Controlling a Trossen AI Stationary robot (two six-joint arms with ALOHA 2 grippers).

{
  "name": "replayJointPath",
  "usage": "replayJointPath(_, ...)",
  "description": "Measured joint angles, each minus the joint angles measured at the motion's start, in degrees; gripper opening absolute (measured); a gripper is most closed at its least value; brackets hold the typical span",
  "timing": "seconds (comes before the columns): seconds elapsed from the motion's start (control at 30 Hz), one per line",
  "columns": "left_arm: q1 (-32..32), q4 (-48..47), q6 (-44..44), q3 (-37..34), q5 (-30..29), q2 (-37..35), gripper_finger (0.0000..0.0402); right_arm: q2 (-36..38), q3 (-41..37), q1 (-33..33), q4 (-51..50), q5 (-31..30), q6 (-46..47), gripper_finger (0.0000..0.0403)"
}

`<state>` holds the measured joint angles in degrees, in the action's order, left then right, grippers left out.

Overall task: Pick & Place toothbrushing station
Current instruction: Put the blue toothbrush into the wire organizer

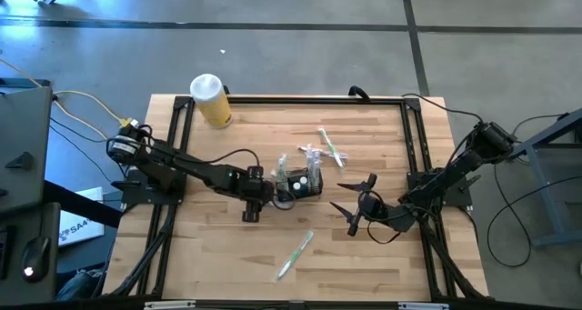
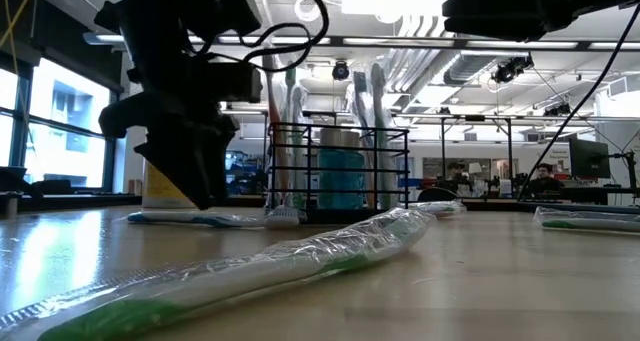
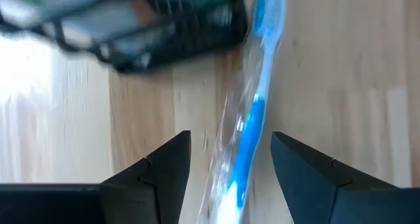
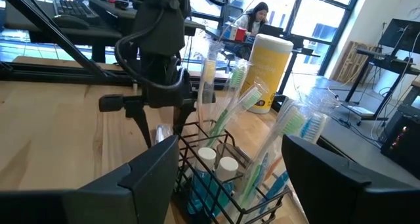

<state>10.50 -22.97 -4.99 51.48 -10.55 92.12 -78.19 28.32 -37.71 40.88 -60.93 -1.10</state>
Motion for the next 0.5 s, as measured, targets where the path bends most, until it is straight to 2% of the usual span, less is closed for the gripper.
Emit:
replayJointPath(0.23, -0.15, 0.87, -0.36, 0.2, 3.07, 4.07, 0.0203, 0.0, 0.02, 0.0, -0.08, 0.0, -0.01, 0.0262)
replayJointPath(0.33, -1.04, 0.64, -1.38, 0.2, 5.69, 4.33, 0.0203, 0.02, 0.02, 0.0, -0.07, 0.08, 0.0, 0.0262)
replayJointPath(0.5, -1.51, -0.17, -2.4, 0.24, 6.09, 4.37, 0.0196, 0.02, 0.02, 0.0, -0.07, 0.07, -0.04, 0.0262)
